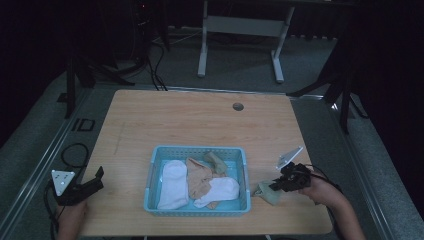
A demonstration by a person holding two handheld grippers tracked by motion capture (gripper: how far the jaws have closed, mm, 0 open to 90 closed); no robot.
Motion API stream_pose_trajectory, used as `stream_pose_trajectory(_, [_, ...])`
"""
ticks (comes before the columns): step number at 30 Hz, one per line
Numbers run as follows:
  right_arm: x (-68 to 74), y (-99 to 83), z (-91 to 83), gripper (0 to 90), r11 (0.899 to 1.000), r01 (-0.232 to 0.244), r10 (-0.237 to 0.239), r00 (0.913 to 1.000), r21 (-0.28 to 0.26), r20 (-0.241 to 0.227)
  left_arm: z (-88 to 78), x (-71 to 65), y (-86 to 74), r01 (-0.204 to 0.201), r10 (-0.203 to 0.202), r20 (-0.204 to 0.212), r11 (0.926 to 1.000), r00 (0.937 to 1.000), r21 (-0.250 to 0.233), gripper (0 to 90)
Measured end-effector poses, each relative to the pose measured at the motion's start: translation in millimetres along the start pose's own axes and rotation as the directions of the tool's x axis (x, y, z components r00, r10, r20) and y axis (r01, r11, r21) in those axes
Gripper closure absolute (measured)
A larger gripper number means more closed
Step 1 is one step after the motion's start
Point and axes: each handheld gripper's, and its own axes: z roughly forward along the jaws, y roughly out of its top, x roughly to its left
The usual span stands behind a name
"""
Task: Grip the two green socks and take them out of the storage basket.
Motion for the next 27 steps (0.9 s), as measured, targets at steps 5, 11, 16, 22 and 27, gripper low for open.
stream_pose_trajectory(5, [-5.0, -4.5, 9.2, 79.8, 1.0, -0.02, 0.02, 0.9998, 0.015, 0.001, 0.2, -0.3, 0.0, -0.002, 0.002, -0.002, 1.0, 1.0, 0.0, 0.3])
stream_pose_trajectory(11, [-8.8, -1.3, -2.2, 63.5, 0.999, -0.03, 0.031, 0.9986, -0.017, 0.043, 0.4, -0.3, 0.0, 0.0, 0.0, -0.002, 1.0, 1.0, 0.0, 0.3])
stream_pose_trajectory(16, [-9.7, 3.8, -15.0, 60.3, 0.999, -0.032, 0.035, 0.9969, -0.042, 0.071, 0.3, -0.4, 0.0, -0.001, 0.001, -0.002, 1.0, 1.0, 0.0, 0.3])
stream_pose_trajectory(22, [-5.5, 19.4, -30.8, 57.2, 0.998, -0.014, 0.02, 0.9959, -0.067, 0.088, 0.4, -0.6, 0.0, -0.002, 0.002, -0.003, 1.0, 1.0, 0.001, 0.3])
stream_pose_trajectory(27, [-2.3, 30.8, -37.2, 57.0, 0.997, 0.004, 0.004, 0.9955, -0.08, 0.094, 0.3, -0.5, 0.0, -0.002, 0.002, -0.003, 1.0, 1.0, 0.0, 0.3])
